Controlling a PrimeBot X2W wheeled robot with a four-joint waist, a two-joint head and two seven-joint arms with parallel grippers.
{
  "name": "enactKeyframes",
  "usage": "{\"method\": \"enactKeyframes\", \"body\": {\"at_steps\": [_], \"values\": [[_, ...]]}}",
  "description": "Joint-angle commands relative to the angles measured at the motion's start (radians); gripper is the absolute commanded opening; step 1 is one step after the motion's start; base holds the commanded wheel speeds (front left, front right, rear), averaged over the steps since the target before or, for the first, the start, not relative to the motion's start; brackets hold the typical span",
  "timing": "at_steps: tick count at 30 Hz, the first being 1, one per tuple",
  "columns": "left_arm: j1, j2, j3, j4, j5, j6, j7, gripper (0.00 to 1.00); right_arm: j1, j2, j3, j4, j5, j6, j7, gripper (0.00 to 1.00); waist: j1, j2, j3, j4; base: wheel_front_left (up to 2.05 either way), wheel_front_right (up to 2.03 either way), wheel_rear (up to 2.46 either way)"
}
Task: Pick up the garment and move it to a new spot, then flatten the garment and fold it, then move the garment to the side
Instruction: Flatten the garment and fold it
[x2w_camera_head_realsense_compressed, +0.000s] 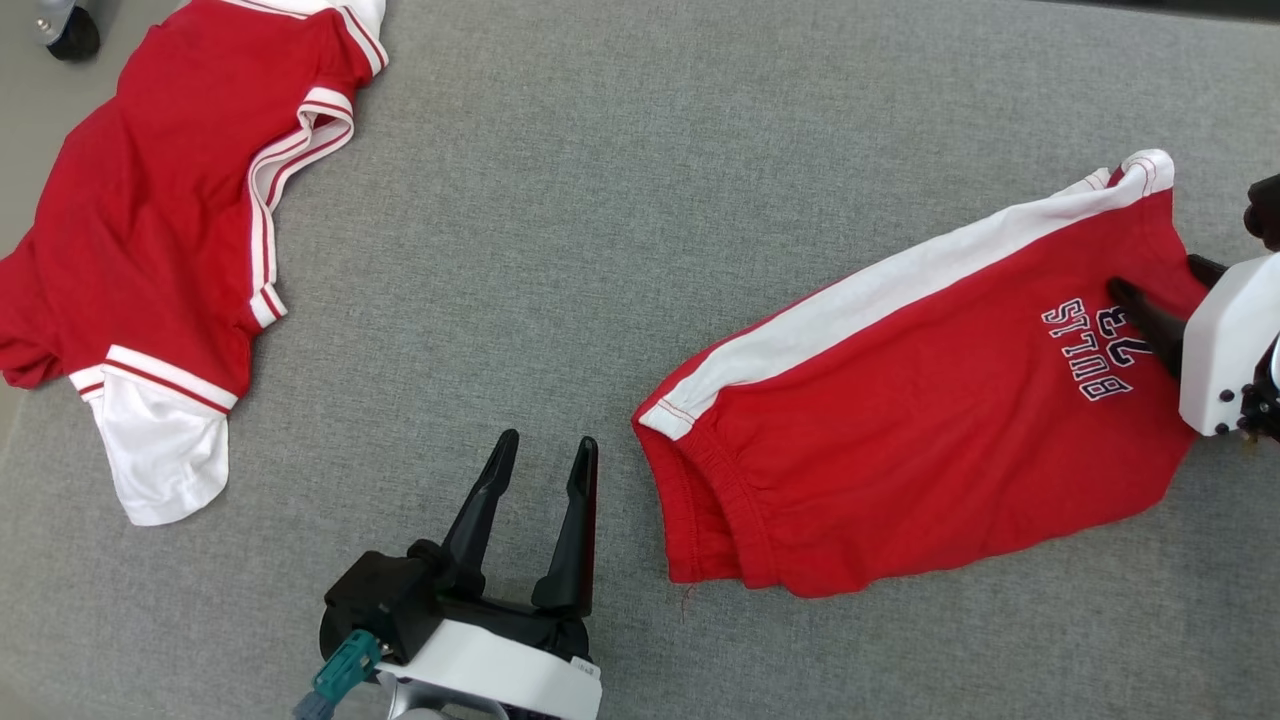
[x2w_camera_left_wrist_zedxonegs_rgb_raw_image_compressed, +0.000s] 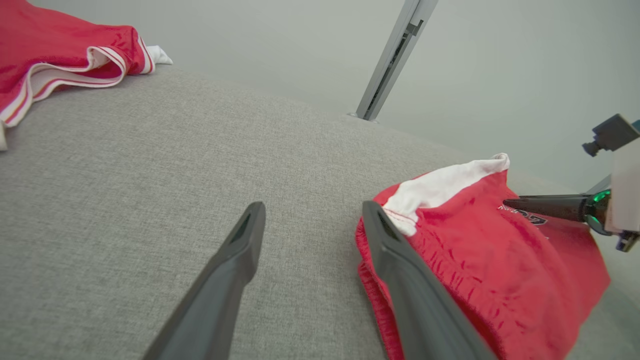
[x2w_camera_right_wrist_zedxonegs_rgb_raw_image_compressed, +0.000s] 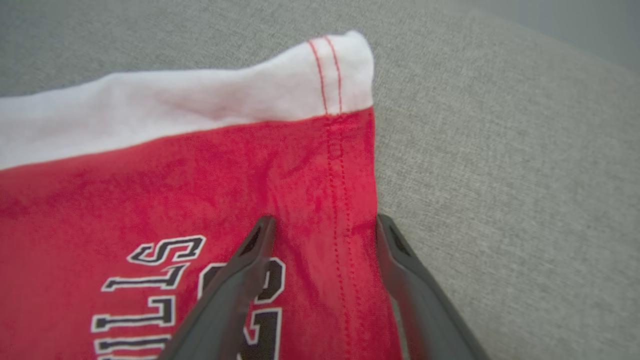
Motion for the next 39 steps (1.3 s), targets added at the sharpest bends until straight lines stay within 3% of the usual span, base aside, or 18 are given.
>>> {"method": "enactKeyframes", "body": {"at_steps": [1, 2, 3, 4, 14, 23, 35, 39], "values": [[0.011, -0.005, 0.016, 0.009, 0.011, -0.010, -0.001, 1.00, 0.021, 0.003, 0.015, 0.022, 0.005, 0.000, 0.024, 1.00, 0.0000, 0.0000, -0.007, -0.005, 0.00, 0.00, 0.00], [0.014, -0.010, 0.022, 0.017, 0.017, -0.017, -0.001, 1.00, 0.028, 0.002, 0.026, 0.025, 0.010, 0.000, 0.037, 1.00, 0.0000, 0.0000, -0.010, -0.008, 0.00, 0.00, 0.00], [0.015, -0.014, 0.027, 0.022, 0.022, -0.024, -0.001, 1.00, 0.035, -0.001, 0.037, 0.023, 0.016, 0.000, 0.044, 0.44, 0.0000, 0.0000, -0.013, -0.013, 0.00, 0.00, 0.00], [0.015, -0.016, 0.031, 0.027, 0.030, -0.033, -0.001, 1.00, 0.040, -0.003, 0.045, 0.017, 0.029, 0.000, 0.046, 0.00, 0.0000, 0.0000, -0.015, -0.018, 0.00, 0.00, 0.00], [0.050, -0.031, 0.080, 0.082, 0.090, -0.099, -0.002, 1.00, 0.094, 0.011, -0.020, -0.004, 0.182, 0.000, -0.055, 0.00, 0.0000, 0.0000, -0.078, -0.110, 0.00, 0.00, 0.00], [0.143, -0.017, 0.137, 0.091, 0.136, -0.128, -0.001, 1.00, 0.280, 0.005, -0.088, -0.080, 0.297, 0.000, -0.128, 0.00, 0.0000, 0.0000, -0.203, -0.191, 0.00, 0.00, 0.00], [0.219, -0.023, 0.191, 0.084, 0.172, -0.157, -0.002, 1.00, 0.380, 0.062, -0.236, 0.015, 0.316, 0.000, -0.176, 0.00, 0.0000, 0.0000, -0.234, -0.206, 0.00, 0.00, 0.00], [0.221, -0.037, 0.192, 0.089, 0.180, -0.163, -0.002, 1.00, 0.365, 0.051, -0.282, 0.051, 0.304, 0.000, -0.186, 0.00, 0.0000, 0.0000, -0.233, -0.203, 0.00, 0.00, 0.00]]}}
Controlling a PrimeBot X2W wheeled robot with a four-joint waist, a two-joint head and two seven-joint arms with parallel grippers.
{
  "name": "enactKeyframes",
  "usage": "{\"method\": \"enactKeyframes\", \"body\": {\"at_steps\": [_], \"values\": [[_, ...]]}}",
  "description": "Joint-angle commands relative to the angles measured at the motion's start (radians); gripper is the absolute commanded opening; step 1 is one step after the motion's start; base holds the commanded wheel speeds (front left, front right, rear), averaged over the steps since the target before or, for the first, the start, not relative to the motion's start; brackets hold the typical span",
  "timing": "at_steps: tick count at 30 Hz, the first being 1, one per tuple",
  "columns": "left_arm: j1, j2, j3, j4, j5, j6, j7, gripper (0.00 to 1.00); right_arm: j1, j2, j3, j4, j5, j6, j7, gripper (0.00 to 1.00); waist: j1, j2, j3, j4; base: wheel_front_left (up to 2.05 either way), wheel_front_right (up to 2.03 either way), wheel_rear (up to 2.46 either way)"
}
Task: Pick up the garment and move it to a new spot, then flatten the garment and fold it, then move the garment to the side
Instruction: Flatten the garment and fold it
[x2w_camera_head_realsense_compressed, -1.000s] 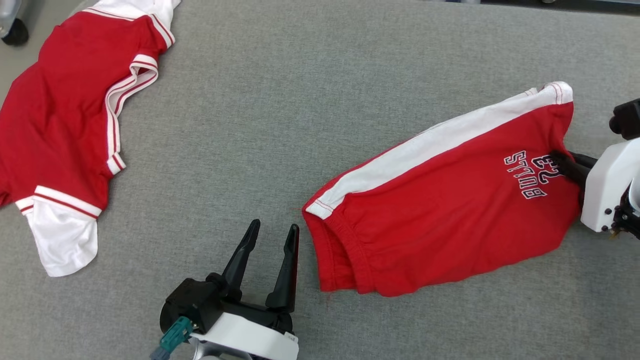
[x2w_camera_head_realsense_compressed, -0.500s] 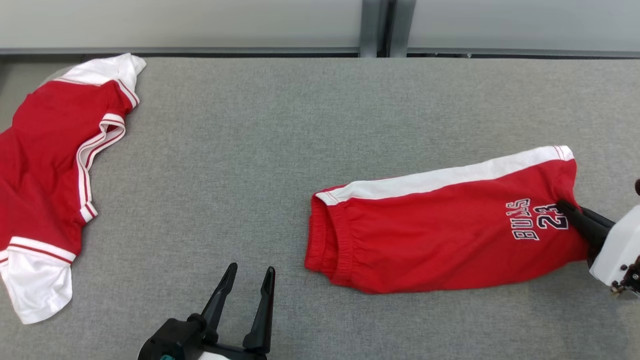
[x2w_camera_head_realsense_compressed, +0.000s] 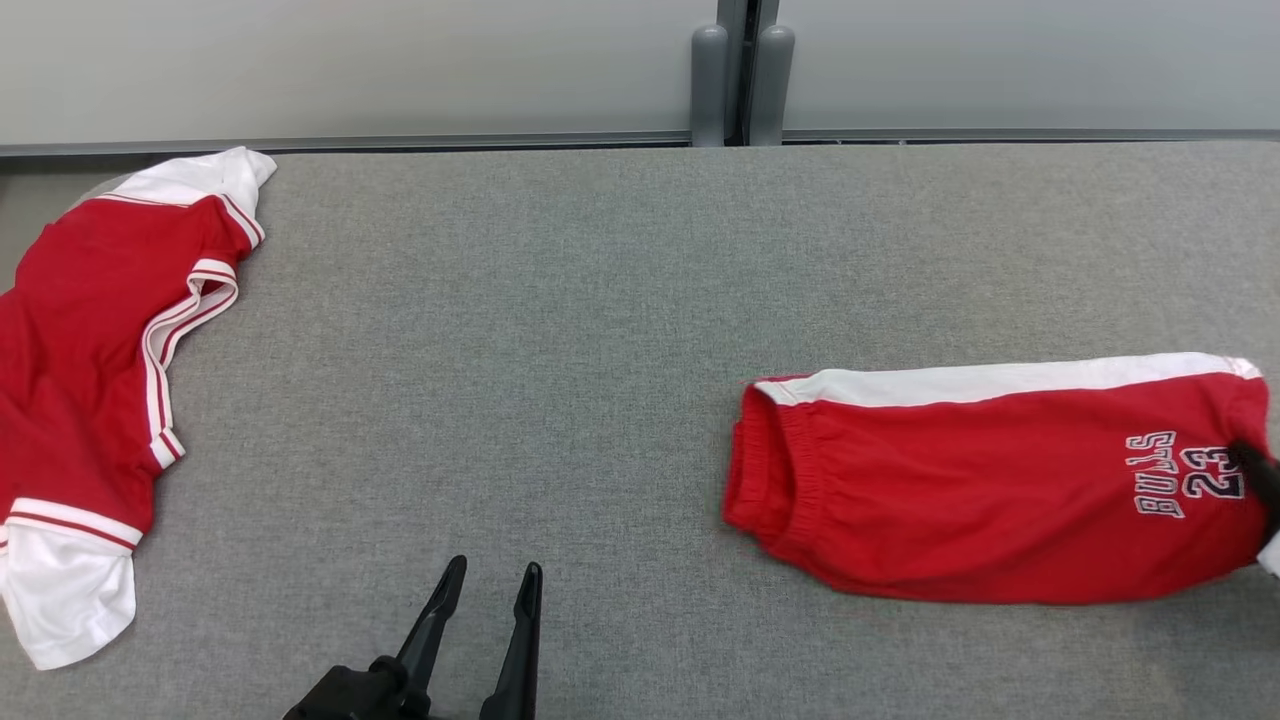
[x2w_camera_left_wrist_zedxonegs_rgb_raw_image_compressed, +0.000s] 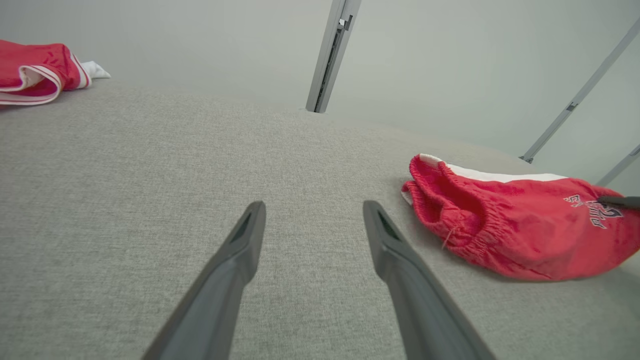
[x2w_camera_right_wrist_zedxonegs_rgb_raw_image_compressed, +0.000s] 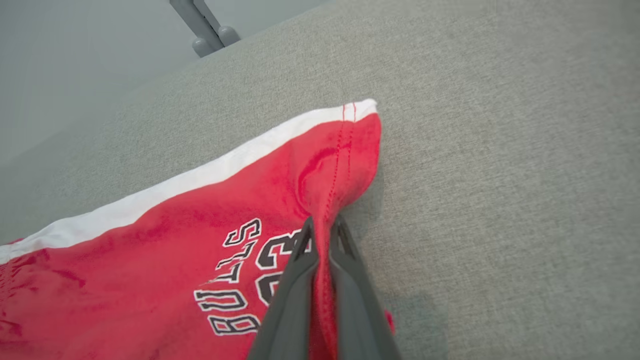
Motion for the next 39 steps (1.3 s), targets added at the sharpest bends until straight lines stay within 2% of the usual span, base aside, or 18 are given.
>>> {"method": "enactKeyframes", "body": {"at_steps": [1, 5, 10, 14, 17, 22, 25, 29, 36, 37, 38, 39], "values": [[0.004, -0.002, 0.004, 0.001, 0.007, -0.006, -0.002, 1.00, -0.008, -0.019, -0.015, 0.000, -0.005, 0.000, -0.006, 0.00, 0.0000, 0.0000, 0.001, 0.002, 0.00, 0.00, 0.00], [0.009, -0.014, 0.009, 0.006, 0.009, -0.010, -0.001, 1.00, -0.011, -0.054, -0.041, -0.051, -0.015, 0.000, 0.008, 0.00, 0.0000, 0.0000, 0.007, 0.007, 0.00, 0.00, 0.00], [0.018, -0.032, 0.018, 0.020, 0.007, -0.017, -0.002, 1.00, 0.042, -0.050, 0.020, -0.306, 0.003, 0.000, 0.089, 0.00, 0.0000, 0.0000, -0.003, 0.007, 0.00, 0.00, 0.00], [0.011, -0.038, 0.025, 0.025, 0.006, -0.024, -0.002, 1.00, 0.065, 0.005, 0.101, -0.466, -0.023, 0.000, 0.156, 0.00, 0.0000, 0.0000, -0.008, 0.003, 0.00, 0.00, 0.00], [0.001, -0.042, 0.028, 0.030, 0.007, -0.027, -0.002, 1.00, 0.049, 0.092, 0.159, -0.507, -0.068, 0.000, 0.179, 0.00, 0.0000, 0.0000, -0.006, 0.000, 0.00, 0.00, 0.00], [-0.016, -0.046, 0.020, 0.047, 0.015, -0.038, -0.001, 1.00, -0.020, 0.275, 0.227, -0.427, -0.154, 0.000, 0.147, 0.00, 0.0000, 0.0000, 0.001, 0.005, 0.00, 0.00, 0.00], [-0.033, -0.047, 0.014, 0.059, 0.018, -0.044, -0.002, 1.00, -0.063, 0.354, 0.250, -0.356, -0.195, 0.000, 0.123, 0.00, 0.0000, 0.0000, 0.006, 0.018, 0.00, 0.00, 0.00], [-0.043, -0.048, 0.009, 0.072, 0.014, -0.045, -0.001, 1.00, -0.090, 0.404, 0.261, -0.256, -0.240, 0.000, 0.101, 0.00, 0.0000, 0.0000, 0.007, 0.042, 0.00, 0.00, 0.00], [-0.028, -0.048, 0.009, 0.075, -0.001, -0.036, -0.001, 1.00, -0.101, 0.431, 0.264, -0.167, -0.265, 0.000, 0.058, 0.00, 0.0000, 0.0000, 0.005, 0.059, 0.00, 0.00, 0.00], [-0.025, -0.048, 0.010, 0.075, -0.001, -0.036, -0.002, 1.00, -0.101, 0.433, 0.274, -0.165, -0.259, 0.000, 0.053, 0.12, 0.0000, 0.0000, 0.004, 0.059, 0.00, 0.00, 0.00], [-0.023, -0.048, 0.012, 0.075, -0.003, -0.034, -0.001, 1.00, -0.103, 0.435, 0.293, -0.170, -0.256, 0.000, 0.045, 0.33, 0.0000, 0.0000, 0.002, 0.057, 0.00, 0.00, 0.00], [-0.021, -0.048, 0.015, 0.076, -0.004, -0.033, -0.002, 1.00, -0.105, 0.435, 0.311, -0.176, -0.253, 0.000, 0.035, 1.00, 0.0000, 0.0000, -0.001, 0.054, 0.00, 0.00, 0.00]]}}
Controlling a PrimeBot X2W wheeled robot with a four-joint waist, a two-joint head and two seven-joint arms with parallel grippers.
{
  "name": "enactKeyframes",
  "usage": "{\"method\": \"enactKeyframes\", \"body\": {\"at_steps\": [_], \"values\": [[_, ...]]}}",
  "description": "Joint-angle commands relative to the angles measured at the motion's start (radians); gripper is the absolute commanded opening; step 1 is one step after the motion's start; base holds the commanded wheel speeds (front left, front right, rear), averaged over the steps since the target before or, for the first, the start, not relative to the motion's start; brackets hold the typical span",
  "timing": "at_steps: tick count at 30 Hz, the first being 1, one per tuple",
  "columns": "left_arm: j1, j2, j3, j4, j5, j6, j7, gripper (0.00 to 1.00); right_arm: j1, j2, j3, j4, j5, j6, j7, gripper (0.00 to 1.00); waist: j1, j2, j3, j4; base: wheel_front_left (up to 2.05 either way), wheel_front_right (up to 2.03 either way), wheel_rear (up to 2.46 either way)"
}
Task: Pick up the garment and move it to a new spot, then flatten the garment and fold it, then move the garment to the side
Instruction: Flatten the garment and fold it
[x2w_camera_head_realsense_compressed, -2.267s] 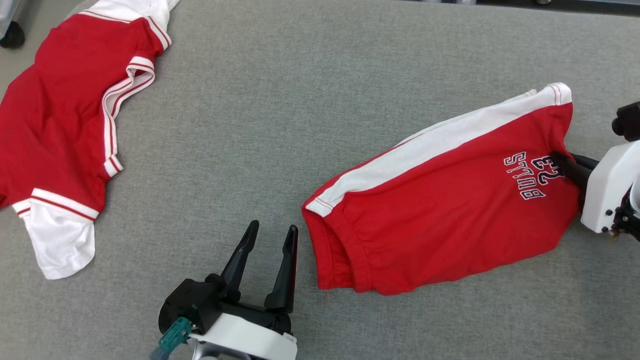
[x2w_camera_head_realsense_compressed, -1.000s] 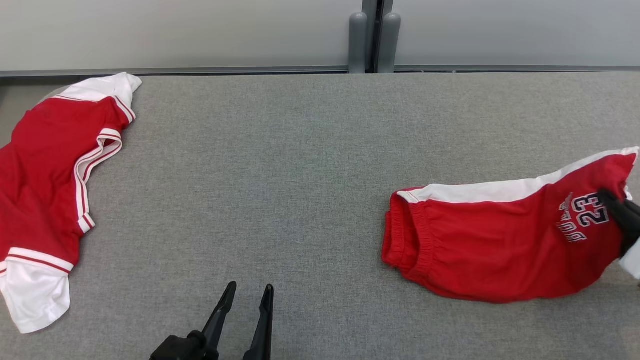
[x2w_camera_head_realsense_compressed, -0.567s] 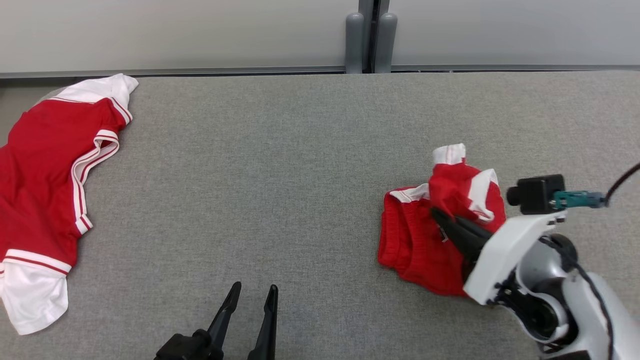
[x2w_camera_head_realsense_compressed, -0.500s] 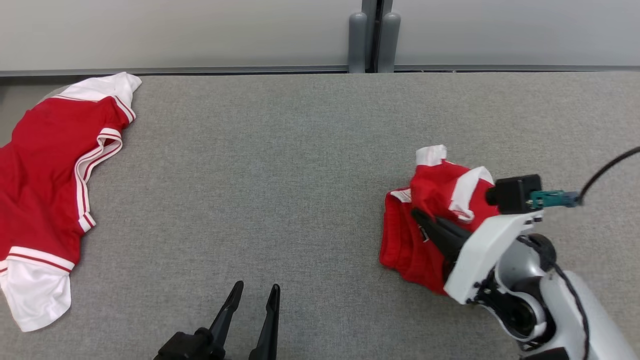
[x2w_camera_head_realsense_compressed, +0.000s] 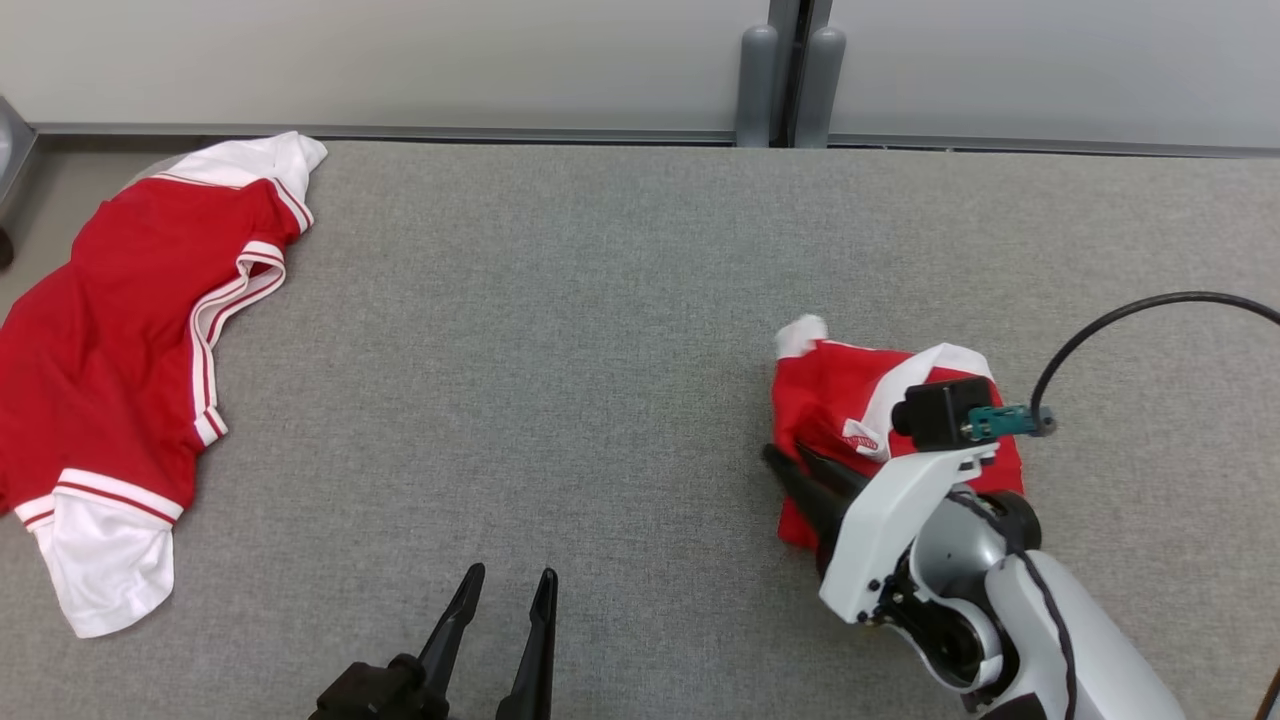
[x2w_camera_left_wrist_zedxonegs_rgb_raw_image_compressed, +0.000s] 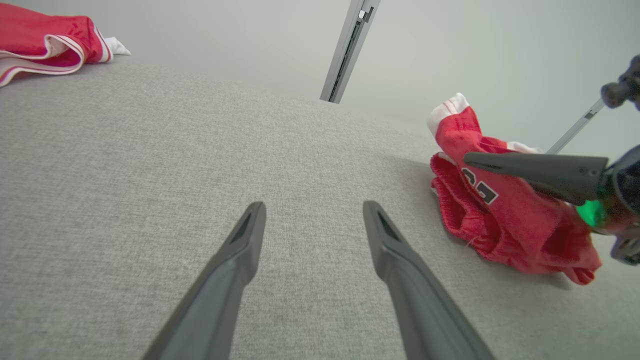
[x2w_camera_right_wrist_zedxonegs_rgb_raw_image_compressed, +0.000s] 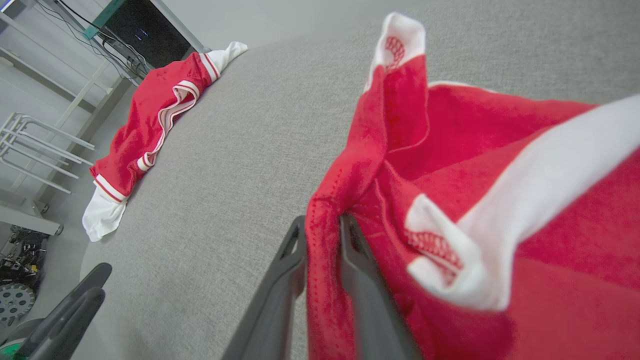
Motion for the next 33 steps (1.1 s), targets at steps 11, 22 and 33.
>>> {"method": "enactKeyframes", "body": {"at_steps": [11, 22, 33], "values": [[0.053, 0.003, 0.056, 0.013, 0.001, 0.007, -0.002, 1.00, 0.136, -0.203, 0.086, -0.204, -0.013, 0.000, -0.191, 1.00, 0.0000, 0.0000, -0.093, -0.052, 0.00, 0.00, 0.00], [0.117, 0.003, 0.119, -0.013, 0.003, 0.014, -0.002, 1.00, 0.406, -0.247, -0.202, -0.108, -0.279, 0.000, -0.601, 1.00, 0.0000, 0.0000, -0.181, -0.069, 0.00, 0.00, 0.00], [0.157, 0.003, 0.181, -0.037, 0.019, 0.008, -0.001, 1.00, 0.545, -0.114, -0.374, -0.115, -0.388, 0.000, -0.645, 1.00, 0.0000, 0.0000, -0.206, -0.091, 0.00, 0.00, 0.00]]}}
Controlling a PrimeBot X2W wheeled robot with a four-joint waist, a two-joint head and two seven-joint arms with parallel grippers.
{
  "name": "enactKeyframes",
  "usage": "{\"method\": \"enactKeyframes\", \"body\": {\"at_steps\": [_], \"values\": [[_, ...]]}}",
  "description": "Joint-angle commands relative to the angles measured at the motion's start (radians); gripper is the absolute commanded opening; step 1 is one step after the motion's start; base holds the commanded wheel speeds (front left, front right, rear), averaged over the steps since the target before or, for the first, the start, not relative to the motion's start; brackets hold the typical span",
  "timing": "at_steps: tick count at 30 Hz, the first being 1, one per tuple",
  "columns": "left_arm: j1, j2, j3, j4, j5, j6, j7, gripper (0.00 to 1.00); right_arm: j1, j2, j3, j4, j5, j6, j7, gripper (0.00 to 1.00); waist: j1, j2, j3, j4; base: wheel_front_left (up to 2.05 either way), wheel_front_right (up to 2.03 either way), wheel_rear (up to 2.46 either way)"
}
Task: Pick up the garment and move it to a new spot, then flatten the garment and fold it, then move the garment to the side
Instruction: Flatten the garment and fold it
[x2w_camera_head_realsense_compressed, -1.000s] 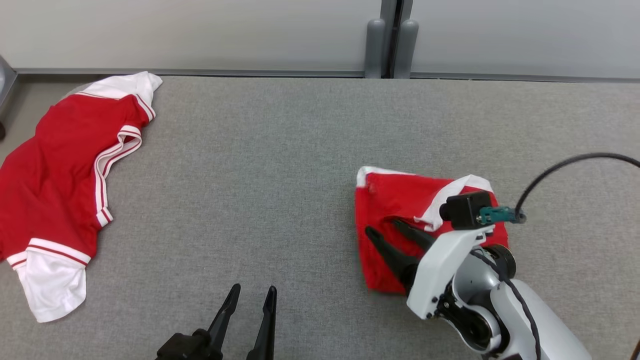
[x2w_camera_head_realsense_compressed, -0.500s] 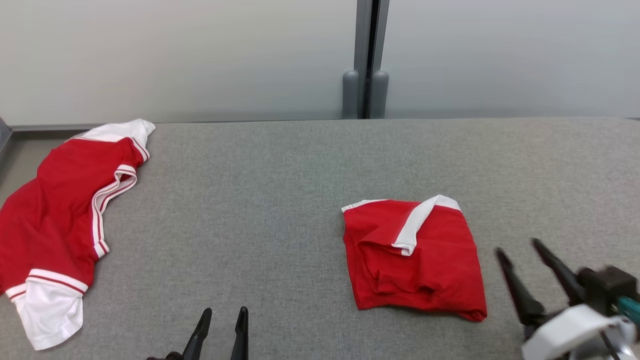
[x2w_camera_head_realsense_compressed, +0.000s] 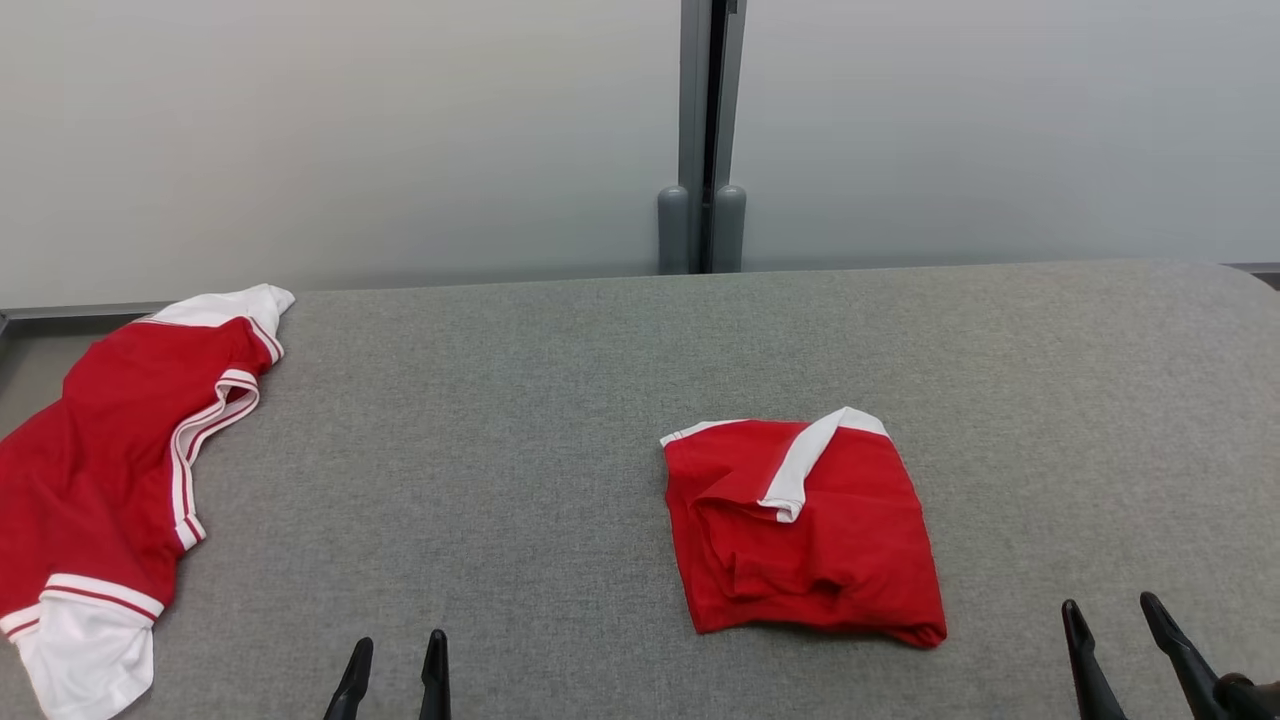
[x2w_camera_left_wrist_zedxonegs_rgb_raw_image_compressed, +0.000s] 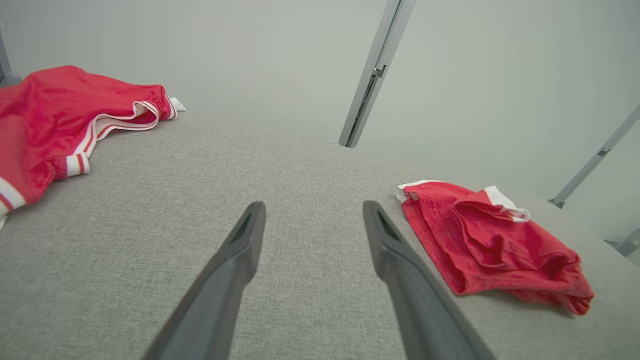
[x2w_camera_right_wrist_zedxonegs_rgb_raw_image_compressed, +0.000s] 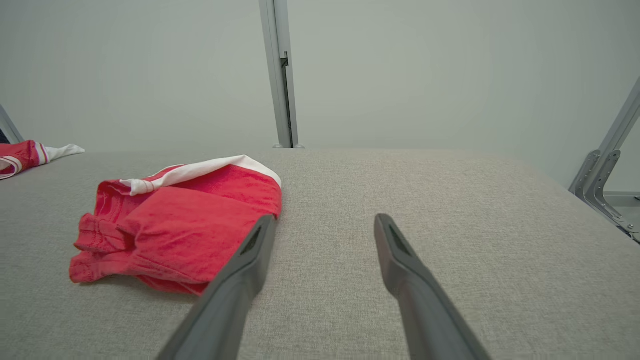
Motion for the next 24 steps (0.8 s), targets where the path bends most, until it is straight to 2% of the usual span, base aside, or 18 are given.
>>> {"method": "enactKeyframes", "body": {"at_steps": [1, 9, 10, 11, 12, 16, 24], "values": [[0.011, 0.003, 0.008, -0.004, 0.012, -0.004, -0.001, 1.00, 0.007, 0.004, -0.006, -0.007, -0.009, 0.000, -0.007, 1.00, 0.0000, -0.0001, 0.000, -0.005, 0.00, 0.00, 0.00], [-0.003, 0.003, 0.017, -0.001, 0.017, -0.013, -0.001, 1.00, -0.025, 0.013, 0.007, -0.013, -0.006, 0.000, -0.007, 1.00, 0.0000, -0.0001, 0.011, -0.012, 0.00, 0.00, 0.00], [-0.008, 0.003, 0.016, -0.002, 0.018, -0.014, -0.001, 1.00, -0.038, 0.010, 0.018, -0.008, 0.001, 0.000, -0.007, 0.67, 0.0000, -0.0001, 0.016, -0.011, 0.00, 0.00, 0.00], [-0.015, 0.003, 0.013, -0.002, 0.018, -0.015, -0.001, 1.00, -0.056, 0.005, 0.029, -0.003, 0.006, 0.000, -0.007, 0.39, 0.0000, -0.0001, 0.021, -0.008, 0.00, 0.00, 0.00], [-0.027, 0.003, 0.004, -0.003, 0.023, -0.016, -0.001, 1.00, -0.101, -0.002, 0.058, 0.015, 0.019, 0.000, -0.007, 0.00, 0.0000, -0.0001, 0.034, 0.000, 0.00, 0.00, 0.00], [-0.065, 0.003, -0.011, -0.009, 0.028, -0.018, -0.001, 1.00, -0.243, -0.019, 0.138, 0.073, 0.037, 0.000, 0.012, 0.00, 0.0000, -0.0001, 0.087, 0.021, 0.00, 0.00, 0.00], [-0.127, 0.003, -0.029, 0.014, 0.025, -0.026, -0.001, 1.00, -0.479, -0.028, 0.308, 0.257, 0.061, 0.000, 0.203, 0.00, 0.0000, -0.0001, 0.156, 0.067, 0.00, 0.00, 0.00]]}}
